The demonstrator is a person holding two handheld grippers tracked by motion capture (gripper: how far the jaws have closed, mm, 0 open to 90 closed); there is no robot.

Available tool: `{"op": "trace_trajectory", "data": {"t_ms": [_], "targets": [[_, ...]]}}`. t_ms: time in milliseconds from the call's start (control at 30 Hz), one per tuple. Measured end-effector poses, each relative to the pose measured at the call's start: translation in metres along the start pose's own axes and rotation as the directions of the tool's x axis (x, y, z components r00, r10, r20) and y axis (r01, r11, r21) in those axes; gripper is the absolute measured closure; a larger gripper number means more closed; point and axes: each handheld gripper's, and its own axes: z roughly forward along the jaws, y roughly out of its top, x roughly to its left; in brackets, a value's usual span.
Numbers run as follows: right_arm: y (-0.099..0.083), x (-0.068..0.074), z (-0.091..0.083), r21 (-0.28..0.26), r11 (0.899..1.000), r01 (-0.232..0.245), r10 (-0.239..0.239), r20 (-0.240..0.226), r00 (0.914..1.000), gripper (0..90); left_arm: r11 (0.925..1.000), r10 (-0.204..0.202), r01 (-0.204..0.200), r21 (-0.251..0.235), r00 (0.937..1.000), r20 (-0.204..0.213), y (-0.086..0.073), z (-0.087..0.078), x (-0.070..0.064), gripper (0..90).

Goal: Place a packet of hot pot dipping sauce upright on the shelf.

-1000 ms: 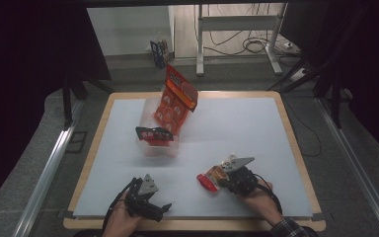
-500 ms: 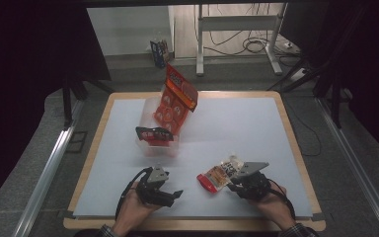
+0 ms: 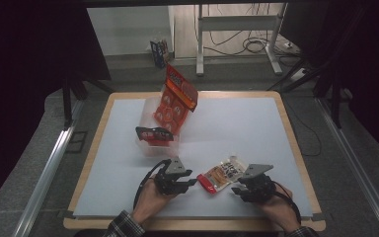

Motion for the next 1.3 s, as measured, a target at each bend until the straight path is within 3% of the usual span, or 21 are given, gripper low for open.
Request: {"op": "trace_trajectory", "data": {"t_ms": [33, 133, 300, 367, 500, 667, 867, 967, 1000, 1200, 1300], "targets": [[-0.002, -0.002, -0.002, 0.001, 1.0, -0.009, 0.009, 0.005, 0.9999, 53.1, 0.9999, 0.004, -0.004, -0.01, 1.0, 0.009, 0.004, 0.006, 0.0, 71.6], [-0.005, -0.005, -0.004, -0.003, 0.999, -0.032, 0.032, 0.013, 0.9994, 50.5, 0.9996, 0.008, -0.007, -0.028, 0.9996, 0.025, 0.01, 0.015, -0.001, 79.5], [-0.009, -0.009, -0.006, -0.005, 0.999, -0.054, 0.054, 0.022, 0.9983, 46.8, 0.9991, 0.019, -0.017, -0.039, 0.9989, 0.044, 0.015, 0.029, -0.005, 83.9], [-0.01, -0.011, -0.007, -0.014, 0.998, -0.066, 0.066, 0.026, 0.9975, 44.8, 0.9994, 0.028, -0.027, -0.021, 0.9983, 0.052, 0.016, 0.039, -0.01, 84.6], [-0.01, -0.012, -0.007, -0.021, 0.997, -0.071, 0.072, 0.03, 0.997, 42.6, 0.9995, 0.029, -0.028, -0.015, 0.9978, 0.06, 0.015, 0.04, -0.011, 88.3], [-0.011, -0.016, -0.009, -0.032, 0.995, -0.093, 0.094, 0.047, 0.9944, 38.1, 0.9939, 0.106, -0.107, 0.029, 0.9942, 0.014, 0.01, 0.044, -0.024, 90.0], [-0.012, -0.025, -0.01, -0.046, 0.99, -0.137, 0.14, 0.066, 0.988, 30.0, 0.9969, 0.068, -0.069, 0.038, 0.9973, 0.026, 0.004, 0.044, -0.024, 90.0], [-0.012, -0.029, -0.009, -0.054, 0.987, -0.154, 0.157, 0.059, 0.9857, 26.5, 0.9966, 0.071, -0.072, 0.039, 0.9971, 0.027, 0.003, 0.044, -0.024, 90.0], [-0.011, -0.032, -0.005, -0.055, 0.982, -0.181, 0.183, 0.034, 0.9825, 24.2, 0.9966, 0.07, -0.072, 0.042, 0.9971, 0.027, 0.003, 0.044, -0.024, 90.0], [-0.006, -0.044, 0.009, -0.049, 0.972, -0.229, 0.226, -0.05, 0.9727, 21.3, 0.9956, 0.072, -0.074, 0.058, 0.9966, 0.039, 0.003, 0.043, -0.022, 90.0], [-0.004, -0.046, 0.013, -0.046, 0.968, -0.246, 0.242, -0.072, 0.9675, 21.2, 0.9972, 0.054, -0.056, 0.05, 0.9975, 0.046, 0.002, 0.043, -0.021, 90.0]]}}
